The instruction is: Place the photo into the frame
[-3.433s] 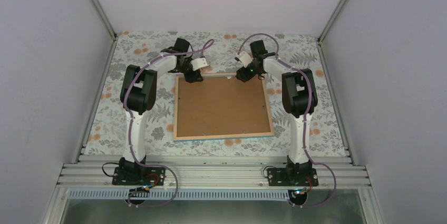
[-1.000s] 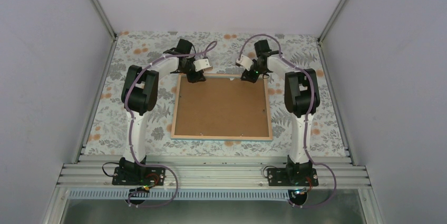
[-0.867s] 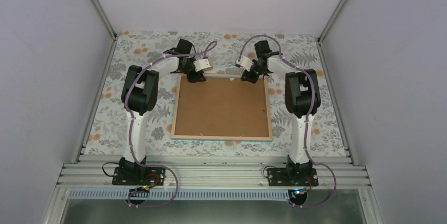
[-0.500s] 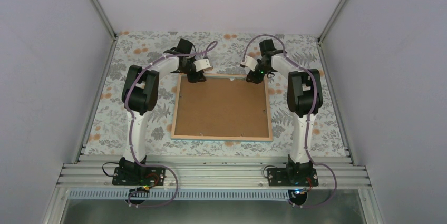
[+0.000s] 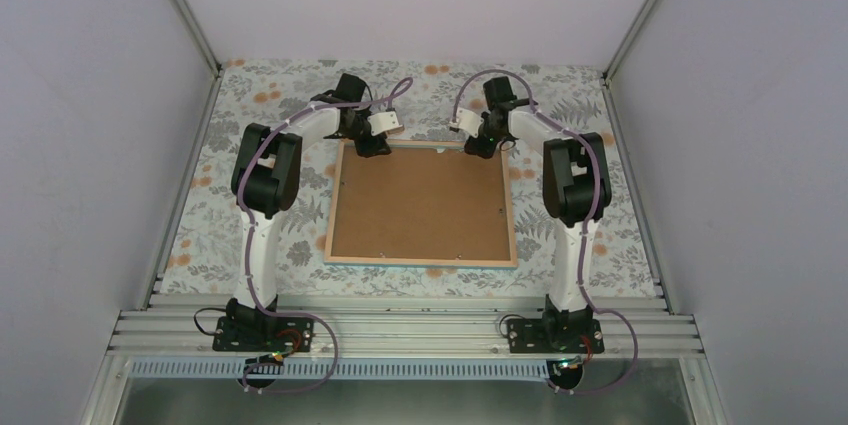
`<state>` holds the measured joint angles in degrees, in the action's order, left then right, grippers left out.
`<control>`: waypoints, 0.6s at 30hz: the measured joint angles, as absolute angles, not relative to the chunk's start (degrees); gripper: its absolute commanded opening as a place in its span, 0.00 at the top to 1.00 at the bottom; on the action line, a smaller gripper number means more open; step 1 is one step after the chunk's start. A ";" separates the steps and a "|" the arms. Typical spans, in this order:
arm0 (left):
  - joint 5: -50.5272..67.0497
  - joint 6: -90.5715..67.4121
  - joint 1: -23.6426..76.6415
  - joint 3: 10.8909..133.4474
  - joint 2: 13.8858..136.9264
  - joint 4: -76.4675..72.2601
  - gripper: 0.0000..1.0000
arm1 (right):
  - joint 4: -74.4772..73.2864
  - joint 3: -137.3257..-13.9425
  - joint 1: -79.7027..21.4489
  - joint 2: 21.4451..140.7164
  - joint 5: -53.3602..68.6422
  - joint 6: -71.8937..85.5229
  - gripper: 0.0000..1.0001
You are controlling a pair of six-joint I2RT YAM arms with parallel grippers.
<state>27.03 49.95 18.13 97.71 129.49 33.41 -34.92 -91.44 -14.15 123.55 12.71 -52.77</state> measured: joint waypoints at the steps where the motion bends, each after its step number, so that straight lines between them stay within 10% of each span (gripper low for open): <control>1: 27.03 49.93 18.13 97.71 129.49 33.41 0.54 | -34.63 -91.44 -14.26 123.55 12.67 -52.69 0.52; 9: 27.00 49.91 18.15 97.71 129.49 33.39 0.54 | -32.69 -91.05 -16.34 123.55 11.77 -52.62 0.58; 18: 26.96 49.87 18.17 97.71 129.49 33.32 0.54 | -31.73 -90.02 -16.95 123.26 10.74 -52.73 0.90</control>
